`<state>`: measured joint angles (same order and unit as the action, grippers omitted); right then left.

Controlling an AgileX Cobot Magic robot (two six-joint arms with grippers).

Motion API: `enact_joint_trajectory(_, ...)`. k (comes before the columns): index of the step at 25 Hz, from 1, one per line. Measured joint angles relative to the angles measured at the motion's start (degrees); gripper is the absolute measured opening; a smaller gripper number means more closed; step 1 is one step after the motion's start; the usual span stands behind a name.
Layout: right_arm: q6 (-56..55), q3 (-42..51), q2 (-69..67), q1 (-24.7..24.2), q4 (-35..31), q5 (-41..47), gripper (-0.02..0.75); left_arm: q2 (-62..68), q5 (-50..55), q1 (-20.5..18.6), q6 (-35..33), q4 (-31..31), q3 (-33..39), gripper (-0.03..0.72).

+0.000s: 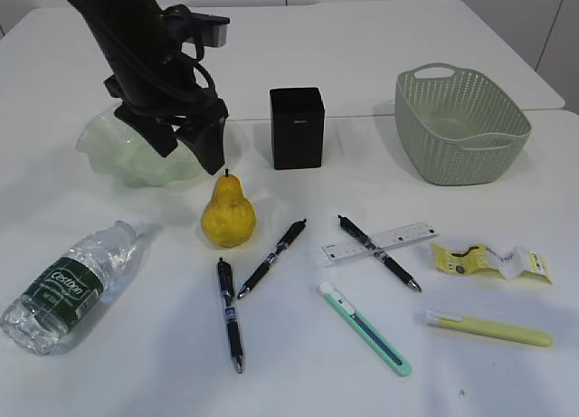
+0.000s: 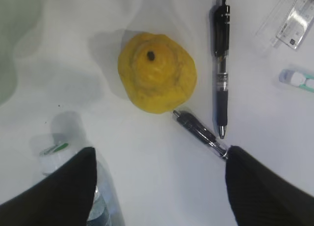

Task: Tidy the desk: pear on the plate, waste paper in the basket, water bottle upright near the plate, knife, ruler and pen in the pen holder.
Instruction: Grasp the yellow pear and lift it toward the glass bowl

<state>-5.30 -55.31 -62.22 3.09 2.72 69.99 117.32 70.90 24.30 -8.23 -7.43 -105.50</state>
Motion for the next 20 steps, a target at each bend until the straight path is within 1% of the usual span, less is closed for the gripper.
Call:
enact_joint_trajectory(4,0.0,0.0,0.0,0.0,0.0,0.0,0.472,2.6,0.0,0.0,-0.2,-1.9,-3.8,0.582)
enact_joint_trajectory(9,0.0,0.0,0.0,0.0,-0.3,-0.1,0.473,5.8,0.0,0.5,-0.4,-2.7,-8.2,0.582)
enact_joint_trajectory(20,0.0,0.0,0.0,0.0,-0.3,-0.4,0.472,8.3,-0.1,0.5,-0.4,-2.9,-9.3,0.58)
